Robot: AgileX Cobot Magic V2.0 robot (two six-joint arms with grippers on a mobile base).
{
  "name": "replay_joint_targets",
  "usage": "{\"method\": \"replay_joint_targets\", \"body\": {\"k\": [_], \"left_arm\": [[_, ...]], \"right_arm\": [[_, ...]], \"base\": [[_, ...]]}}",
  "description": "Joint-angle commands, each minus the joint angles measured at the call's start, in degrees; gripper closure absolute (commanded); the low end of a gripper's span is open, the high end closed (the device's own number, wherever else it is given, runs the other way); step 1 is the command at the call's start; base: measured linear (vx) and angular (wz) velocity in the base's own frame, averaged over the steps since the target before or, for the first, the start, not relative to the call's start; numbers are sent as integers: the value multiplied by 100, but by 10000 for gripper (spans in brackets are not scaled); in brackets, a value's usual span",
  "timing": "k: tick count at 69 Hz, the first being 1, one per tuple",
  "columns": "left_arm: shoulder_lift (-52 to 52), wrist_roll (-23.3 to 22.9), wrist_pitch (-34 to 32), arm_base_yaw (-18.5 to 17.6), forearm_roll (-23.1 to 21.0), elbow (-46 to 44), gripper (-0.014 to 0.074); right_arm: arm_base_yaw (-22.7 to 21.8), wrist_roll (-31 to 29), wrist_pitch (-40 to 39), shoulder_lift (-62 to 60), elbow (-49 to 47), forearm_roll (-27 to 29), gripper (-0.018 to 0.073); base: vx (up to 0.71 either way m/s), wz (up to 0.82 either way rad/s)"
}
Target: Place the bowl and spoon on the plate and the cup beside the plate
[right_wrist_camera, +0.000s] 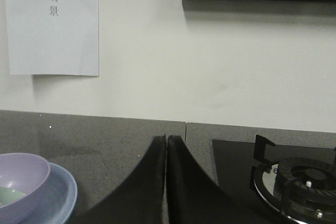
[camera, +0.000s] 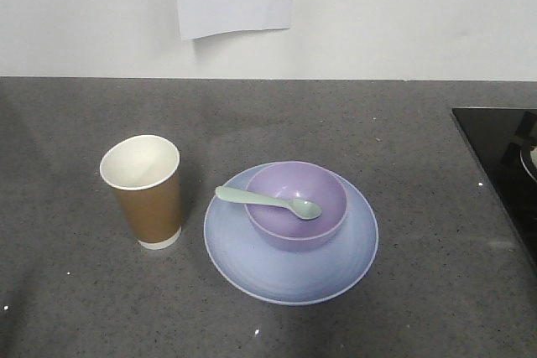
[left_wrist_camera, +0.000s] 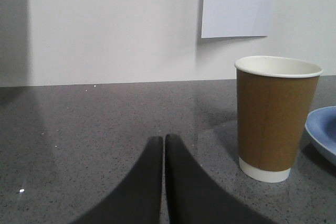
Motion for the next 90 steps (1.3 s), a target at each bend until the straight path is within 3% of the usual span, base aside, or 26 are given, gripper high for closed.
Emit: {"method": "replay_joint_targets", "body": {"k": [1, 11, 12, 24, 90], "left_arm": [[-45, -46, -442, 5, -52, -132, 604], [-45, -46, -442, 5, -52, -132, 604], [-39, -46, -442, 5, -52, -132, 604], [-39, -46, -442, 5, -52, -132, 604], [-39, -46, -442, 5, -52, -132, 604]], "right_arm": [[-174, 544, -821, -276, 289, -406, 561], [-513, 1120, -1066, -683, 919, -767, 561], [-536, 1125, -1518, -748, 1530, -913, 561], [-530, 1017, -1143, -748, 1511, -959, 561], [-530, 993, -1126, -736, 1506, -897, 561]], "base": [[0, 0], [0, 0], [0, 0], [0, 0], [0, 0]]}}
